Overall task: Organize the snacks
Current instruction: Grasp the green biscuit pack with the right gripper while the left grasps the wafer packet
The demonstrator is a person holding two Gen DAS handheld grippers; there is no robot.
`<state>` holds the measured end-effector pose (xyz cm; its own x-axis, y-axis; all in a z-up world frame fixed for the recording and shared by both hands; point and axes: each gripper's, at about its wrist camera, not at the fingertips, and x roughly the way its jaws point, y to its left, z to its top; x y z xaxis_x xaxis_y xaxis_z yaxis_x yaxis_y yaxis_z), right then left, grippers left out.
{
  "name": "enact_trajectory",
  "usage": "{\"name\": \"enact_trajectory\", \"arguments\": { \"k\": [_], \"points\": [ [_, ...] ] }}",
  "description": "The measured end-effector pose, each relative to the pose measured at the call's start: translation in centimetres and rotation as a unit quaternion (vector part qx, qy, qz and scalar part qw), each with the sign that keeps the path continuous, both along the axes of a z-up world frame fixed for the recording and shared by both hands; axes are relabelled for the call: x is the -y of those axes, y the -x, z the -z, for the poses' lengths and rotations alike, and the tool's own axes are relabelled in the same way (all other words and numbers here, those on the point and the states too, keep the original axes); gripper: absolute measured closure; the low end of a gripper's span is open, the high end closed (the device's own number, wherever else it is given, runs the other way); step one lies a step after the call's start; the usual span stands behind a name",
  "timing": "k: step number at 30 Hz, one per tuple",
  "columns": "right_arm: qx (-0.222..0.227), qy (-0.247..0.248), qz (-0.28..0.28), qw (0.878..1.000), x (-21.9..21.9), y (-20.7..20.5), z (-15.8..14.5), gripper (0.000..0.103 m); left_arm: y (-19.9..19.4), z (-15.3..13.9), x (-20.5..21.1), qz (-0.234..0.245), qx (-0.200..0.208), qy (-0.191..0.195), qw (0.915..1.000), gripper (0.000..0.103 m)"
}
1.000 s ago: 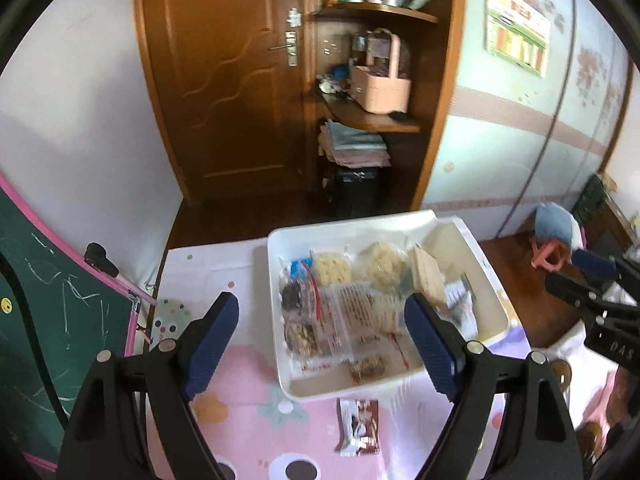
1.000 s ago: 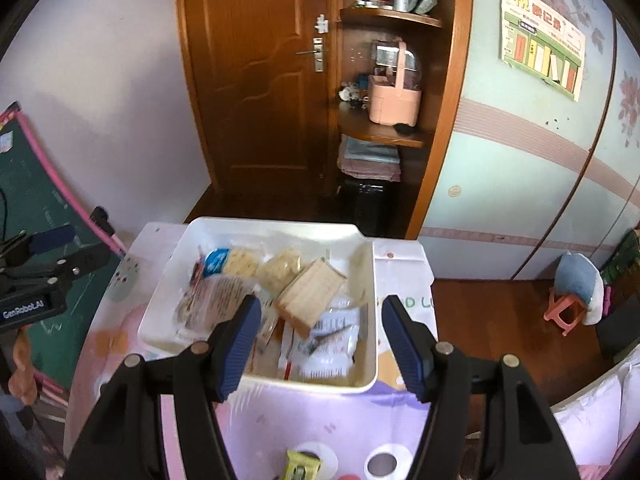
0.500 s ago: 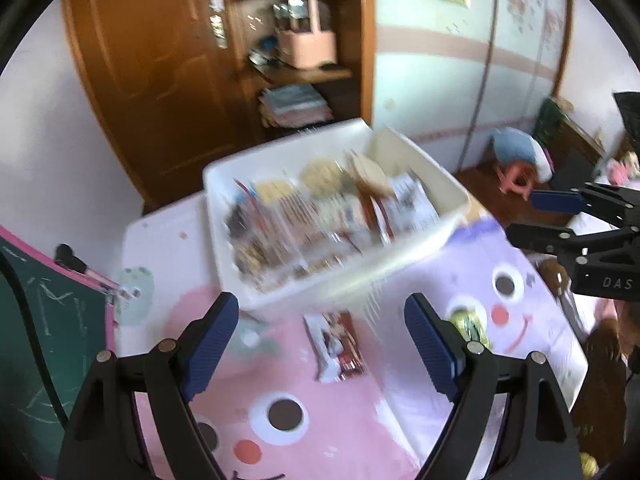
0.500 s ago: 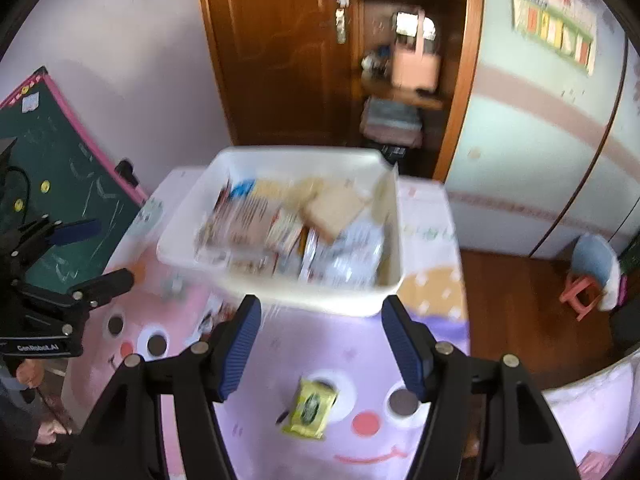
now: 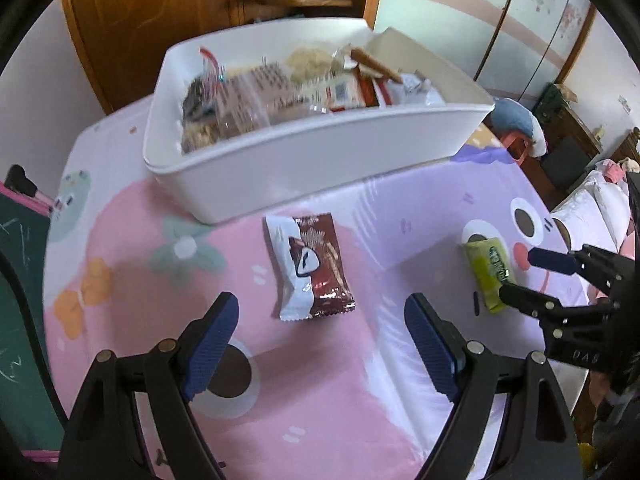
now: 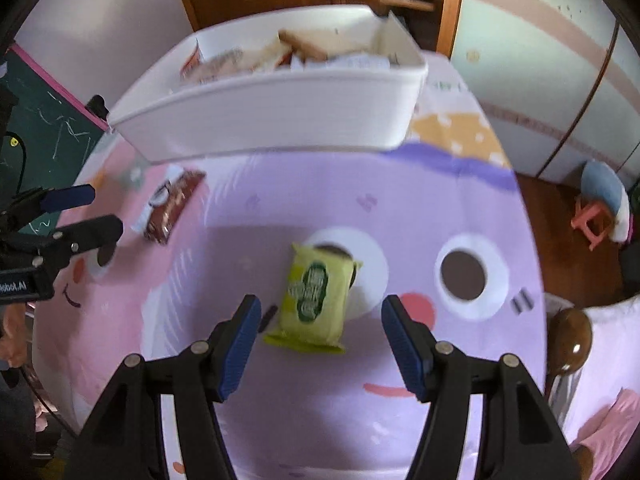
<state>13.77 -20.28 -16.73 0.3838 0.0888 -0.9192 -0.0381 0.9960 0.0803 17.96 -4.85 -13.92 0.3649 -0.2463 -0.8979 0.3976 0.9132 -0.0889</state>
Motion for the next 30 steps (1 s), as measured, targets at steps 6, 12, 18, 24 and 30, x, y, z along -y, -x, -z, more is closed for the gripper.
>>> {"name": "enact_trajectory", "arguments": {
  "k": [6, 12, 18, 24, 30],
  "points": [
    [-0.004, 0.008, -0.002, 1.000, -0.8, -0.1, 1.3, 0.040, -0.5, 2.4, 0.0, -0.024, -0.015, 0.015, 0.9995, 0.019],
    [-0.001, 0.024, -0.009, 1.000, -1.8, -0.1, 1.9, 0.052, -1.7, 3.7, 0.3, -0.057, -0.013, 0.011, 0.9983, 0.019],
    [0.010, 0.037, -0.007, 0.999, -2.1, 0.0, 1.8, 0.064, -2.5, 4.9, 0.8, -0.077, -0.012, -0.013, 0.9968, 0.022],
    [0.013, 0.042, -0.013, 0.999, -2.4, -0.2, 1.8, 0.064, -2.7, 5.4, 1.5, -0.079, -0.008, -0.038, 0.9961, 0.035],
    [0.011, 0.033, -0.012, 0.999, -2.0, -0.4, 1.9, 0.065, -2.8, 5.3, 2.0, -0.080, -0.001, -0.036, 0.9962, 0.060]
  ]
}}
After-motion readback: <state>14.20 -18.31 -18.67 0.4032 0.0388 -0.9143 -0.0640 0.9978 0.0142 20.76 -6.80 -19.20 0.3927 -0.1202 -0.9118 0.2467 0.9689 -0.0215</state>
